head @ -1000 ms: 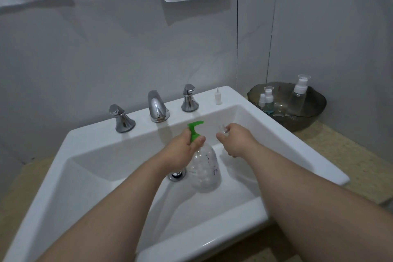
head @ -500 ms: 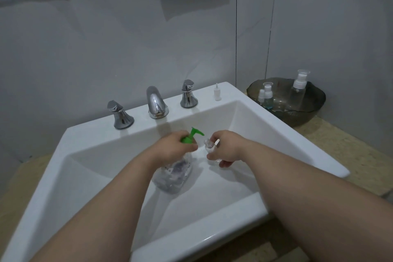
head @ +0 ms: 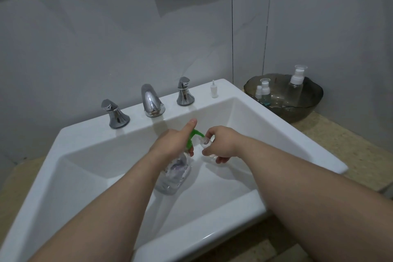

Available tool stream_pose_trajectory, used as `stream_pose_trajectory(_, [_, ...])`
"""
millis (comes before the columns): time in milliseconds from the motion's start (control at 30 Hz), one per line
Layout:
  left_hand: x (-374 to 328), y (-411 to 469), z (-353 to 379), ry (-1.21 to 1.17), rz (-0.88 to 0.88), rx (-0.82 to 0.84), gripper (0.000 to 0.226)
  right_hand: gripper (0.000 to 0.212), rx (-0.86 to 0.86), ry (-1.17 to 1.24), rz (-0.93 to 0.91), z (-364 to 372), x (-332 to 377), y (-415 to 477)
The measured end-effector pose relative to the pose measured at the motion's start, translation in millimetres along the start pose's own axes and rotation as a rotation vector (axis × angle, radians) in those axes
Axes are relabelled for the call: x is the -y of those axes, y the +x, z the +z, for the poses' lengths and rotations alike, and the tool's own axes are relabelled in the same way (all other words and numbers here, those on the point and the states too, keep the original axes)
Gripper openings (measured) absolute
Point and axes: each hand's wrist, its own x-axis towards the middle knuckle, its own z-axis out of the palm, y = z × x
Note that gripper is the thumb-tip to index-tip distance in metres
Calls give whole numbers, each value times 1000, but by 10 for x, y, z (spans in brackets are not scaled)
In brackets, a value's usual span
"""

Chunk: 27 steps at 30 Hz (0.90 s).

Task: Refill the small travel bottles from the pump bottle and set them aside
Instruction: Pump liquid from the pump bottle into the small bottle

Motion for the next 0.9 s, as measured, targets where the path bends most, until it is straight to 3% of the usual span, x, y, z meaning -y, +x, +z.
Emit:
stream_pose_trajectory(467, [28, 54, 24, -87, -21, 37, 67, 27, -25, 55, -41, 10, 6, 15])
stream_pose_trajectory(633, [36, 66, 15, -38, -48, 15, 85, 26, -27, 36, -34, 6, 10, 33])
stream_pose_trajectory(900, [25, 60, 39, 10, -25, 6, 76, 31, 32, -28, -5, 3, -7, 9])
